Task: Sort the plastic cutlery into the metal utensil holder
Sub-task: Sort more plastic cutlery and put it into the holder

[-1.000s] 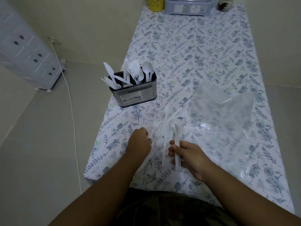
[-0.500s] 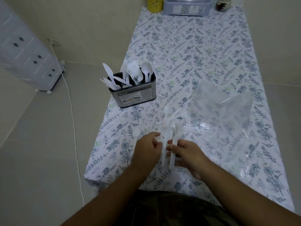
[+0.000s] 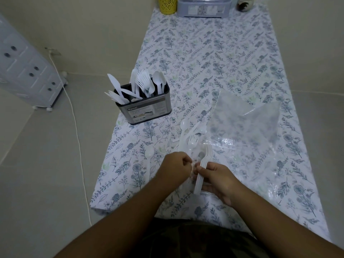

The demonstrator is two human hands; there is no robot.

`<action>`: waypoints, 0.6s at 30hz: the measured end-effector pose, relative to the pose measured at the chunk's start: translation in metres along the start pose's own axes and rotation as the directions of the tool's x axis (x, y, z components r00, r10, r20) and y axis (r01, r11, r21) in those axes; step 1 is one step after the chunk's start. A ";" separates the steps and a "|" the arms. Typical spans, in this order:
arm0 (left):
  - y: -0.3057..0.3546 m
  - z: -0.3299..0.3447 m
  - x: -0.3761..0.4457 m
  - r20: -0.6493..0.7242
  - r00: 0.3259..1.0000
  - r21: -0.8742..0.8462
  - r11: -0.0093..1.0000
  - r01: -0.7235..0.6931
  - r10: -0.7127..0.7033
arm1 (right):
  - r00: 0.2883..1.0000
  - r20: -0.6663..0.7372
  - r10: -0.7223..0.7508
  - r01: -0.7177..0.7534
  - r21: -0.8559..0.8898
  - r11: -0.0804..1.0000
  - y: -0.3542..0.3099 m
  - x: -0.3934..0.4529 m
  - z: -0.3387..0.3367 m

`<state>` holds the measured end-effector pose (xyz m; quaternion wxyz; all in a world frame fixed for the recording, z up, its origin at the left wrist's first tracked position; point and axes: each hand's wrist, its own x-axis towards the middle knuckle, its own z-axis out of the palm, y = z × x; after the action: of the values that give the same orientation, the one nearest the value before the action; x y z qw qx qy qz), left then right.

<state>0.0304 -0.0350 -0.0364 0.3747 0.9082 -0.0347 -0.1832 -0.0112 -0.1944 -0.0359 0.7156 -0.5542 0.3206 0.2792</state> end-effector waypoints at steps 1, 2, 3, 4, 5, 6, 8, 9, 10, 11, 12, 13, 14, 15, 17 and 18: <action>0.001 0.002 0.007 -0.035 0.999 0.062 0.998 0.011 -0.009 | 1.000 -0.012 0.001 -0.001 0.008 1.000 0.000 -0.001 -0.001; 0.003 0.005 0.013 -0.054 0.998 0.126 0.992 0.021 -0.014 | 1.000 -0.020 0.000 0.000 0.015 1.000 0.001 -0.002 -0.003; 0.004 0.009 0.019 -0.055 0.998 0.193 0.981 0.030 -0.019 | 1.000 -0.026 -0.004 0.004 0.016 1.000 0.001 -0.003 -0.004; 0.006 0.013 0.024 -0.046 0.999 0.256 0.966 0.037 -0.026 | 1.000 -0.030 -0.010 0.010 0.008 1.000 0.001 -0.003 -0.005; 0.007 0.016 0.028 -0.034 0.999 0.307 0.951 0.039 -0.030 | 0.999 -0.034 -0.015 0.015 0.000 1.000 0.001 -0.004 -0.007; 0.009 0.018 0.031 -0.029 0.999 0.348 0.937 0.033 -0.025 | 0.999 -0.039 -0.020 0.020 -0.008 1.000 0.001 -0.004 -0.008; 0.009 0.020 0.034 -0.037 0.999 0.390 0.921 0.014 0.001 | 0.999 -0.042 -0.026 0.026 -0.013 1.000 0.000 -0.005 -0.012; 0.009 0.019 0.035 -0.049 0.999 0.397 0.918 0.012 0.008 | 0.999 -0.043 -0.029 0.028 -0.014 0.999 0.000 -0.006 -0.014; 0.008 0.018 0.036 -0.059 0.998 0.402 0.915 0.014 0.011 | 0.999 -0.044 -0.031 0.030 -0.018 0.999 0.000 -0.006 -0.015; 0.007 0.017 0.037 -0.066 0.998 0.408 0.913 0.015 0.013 | 0.998 -0.047 -0.031 0.031 -0.018 0.999 0.000 -0.006 -0.017; 0.005 0.017 0.039 -0.068 0.997 0.415 0.910 0.011 0.019 | 0.998 -0.050 -0.033 0.032 -0.017 0.999 0.000 -0.005 -0.018; 0.004 0.017 0.040 -0.066 0.998 0.427 0.904 0.005 0.026 | 0.998 -0.052 -0.033 0.032 -0.011 0.999 0.000 -0.005 -0.018; 0.004 0.018 0.040 -0.064 0.997 0.438 0.899 -0.002 0.034 | 0.998 -0.056 -0.032 0.031 -0.012 0.999 0.000 -0.004 -0.019; 0.004 0.018 0.041 -0.058 0.998 0.448 0.894 -0.007 0.037 | 0.998 -0.057 -0.030 0.029 -0.018 0.999 0.000 -0.004 -0.019; 0.007 0.016 0.042 -0.046 0.998 0.450 0.893 -0.018 0.043 | 0.998 -0.057 -0.034 0.032 -0.024 0.999 0.000 -0.003 -0.019; 0.007 0.014 0.042 -0.046 0.998 0.439 0.898 -0.015 0.039 | 0.998 -0.055 -0.038 0.037 -0.024 0.999 -0.001 -0.003 -0.019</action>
<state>0.0652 -0.0583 -0.0535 0.1638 0.9733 -0.0776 -0.1410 -0.0152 -0.2127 -0.0363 0.7051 -0.5760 0.3267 0.2537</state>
